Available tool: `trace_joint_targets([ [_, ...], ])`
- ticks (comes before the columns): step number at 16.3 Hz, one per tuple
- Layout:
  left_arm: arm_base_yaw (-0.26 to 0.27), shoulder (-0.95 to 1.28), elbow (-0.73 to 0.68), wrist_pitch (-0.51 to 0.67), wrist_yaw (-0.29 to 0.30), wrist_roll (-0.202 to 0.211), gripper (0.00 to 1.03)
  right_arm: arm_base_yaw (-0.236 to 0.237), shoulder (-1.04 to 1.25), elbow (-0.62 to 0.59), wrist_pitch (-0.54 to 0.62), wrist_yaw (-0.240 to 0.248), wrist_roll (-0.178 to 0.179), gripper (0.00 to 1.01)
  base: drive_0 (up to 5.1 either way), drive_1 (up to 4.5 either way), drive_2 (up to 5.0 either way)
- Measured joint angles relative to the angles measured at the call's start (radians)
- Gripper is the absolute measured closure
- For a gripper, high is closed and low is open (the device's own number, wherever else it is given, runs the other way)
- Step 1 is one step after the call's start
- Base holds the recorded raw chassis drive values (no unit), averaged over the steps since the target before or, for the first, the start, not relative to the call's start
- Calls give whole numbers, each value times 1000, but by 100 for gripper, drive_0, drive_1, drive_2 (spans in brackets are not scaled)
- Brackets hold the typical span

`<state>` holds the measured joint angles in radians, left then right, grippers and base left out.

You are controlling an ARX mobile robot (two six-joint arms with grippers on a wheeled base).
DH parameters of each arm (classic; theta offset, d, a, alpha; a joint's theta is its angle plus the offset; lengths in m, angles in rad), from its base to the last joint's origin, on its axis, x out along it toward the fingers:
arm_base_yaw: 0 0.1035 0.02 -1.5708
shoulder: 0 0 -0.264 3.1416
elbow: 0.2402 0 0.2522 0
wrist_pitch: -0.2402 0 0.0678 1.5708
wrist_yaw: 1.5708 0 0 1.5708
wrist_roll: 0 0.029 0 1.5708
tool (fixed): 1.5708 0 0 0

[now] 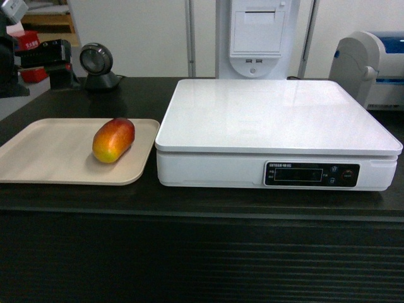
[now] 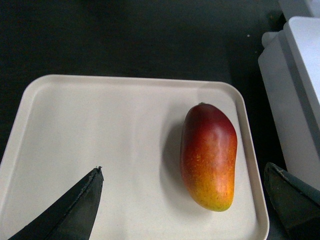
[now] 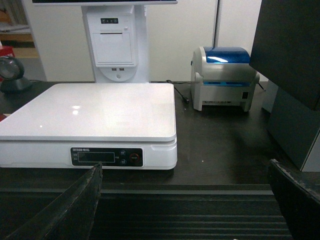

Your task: Place dark red mango on scale at checkout

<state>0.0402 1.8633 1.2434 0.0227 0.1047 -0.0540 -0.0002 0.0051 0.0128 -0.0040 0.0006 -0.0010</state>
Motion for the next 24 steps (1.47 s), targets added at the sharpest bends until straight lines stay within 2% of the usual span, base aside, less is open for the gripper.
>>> trace_joint_targets([
  [10, 0, 154, 167, -82, -12, 2, 5, 0, 0, 0, 0, 0, 0, 3, 0, 0, 0],
  [17, -26, 209, 209, -100, -8, 9, 5, 0, 0, 0, 0, 0, 0, 3, 0, 0, 0],
  [24, -18, 273, 252, -106, -8, 10, 5, 0, 0, 0, 0, 0, 0, 3, 0, 0, 0],
])
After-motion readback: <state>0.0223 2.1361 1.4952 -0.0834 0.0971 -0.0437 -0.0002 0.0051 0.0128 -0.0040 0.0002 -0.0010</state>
